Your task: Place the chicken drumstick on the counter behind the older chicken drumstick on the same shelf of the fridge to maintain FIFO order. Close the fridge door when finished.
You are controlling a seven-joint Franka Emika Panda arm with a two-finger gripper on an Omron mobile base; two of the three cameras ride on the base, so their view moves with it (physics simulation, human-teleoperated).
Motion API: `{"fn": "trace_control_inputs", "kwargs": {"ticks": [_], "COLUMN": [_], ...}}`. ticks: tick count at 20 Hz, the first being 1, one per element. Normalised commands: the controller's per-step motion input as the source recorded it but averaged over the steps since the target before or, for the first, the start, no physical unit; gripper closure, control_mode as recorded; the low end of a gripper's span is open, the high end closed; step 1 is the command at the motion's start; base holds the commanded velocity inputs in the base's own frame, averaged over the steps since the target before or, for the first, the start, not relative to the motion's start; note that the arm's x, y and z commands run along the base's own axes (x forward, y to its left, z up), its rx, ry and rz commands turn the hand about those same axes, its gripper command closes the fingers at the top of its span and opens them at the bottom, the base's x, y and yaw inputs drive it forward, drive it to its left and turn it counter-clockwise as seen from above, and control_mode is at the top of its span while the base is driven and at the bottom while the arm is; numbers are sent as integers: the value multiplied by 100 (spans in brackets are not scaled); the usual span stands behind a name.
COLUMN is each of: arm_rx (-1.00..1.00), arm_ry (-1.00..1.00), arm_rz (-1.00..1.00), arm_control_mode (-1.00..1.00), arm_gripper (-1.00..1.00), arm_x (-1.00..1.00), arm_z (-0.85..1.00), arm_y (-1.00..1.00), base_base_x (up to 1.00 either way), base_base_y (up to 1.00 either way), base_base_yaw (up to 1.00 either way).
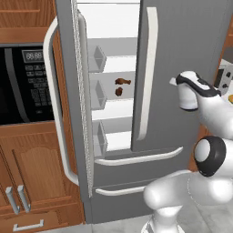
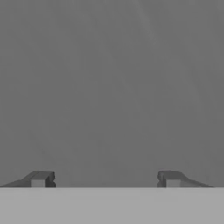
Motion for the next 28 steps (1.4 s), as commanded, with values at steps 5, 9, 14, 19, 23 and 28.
{"fn": "trace_control_inputs", "kwargs": {"ticks": [5, 9, 14, 19, 23, 28], "arm_rx": [0, 0, 0, 0, 0, -2], "arm_ry": [18, 21, 6, 0, 3, 2], "arm_rz": [-10, -11, -9, -5, -6, 0], "arm_control_mode": [-100, -100, -100, -100, -100, -100], "arm_gripper": [-100, -100, -100, -100, -100, -100], "arm_x": [37, 28, -29, -99, -62, -45], "arm_z": [0, 0, 7, 19, 2, -11], "arm_y": [0, 0, -7, -8, -2, 3], "base_base_x": [0, 0, 0, 0, 0, 0], "base_base_y": [0, 0, 0, 0, 0, 0], "base_base_yaw": [0, 0, 0, 0, 0, 0]}}
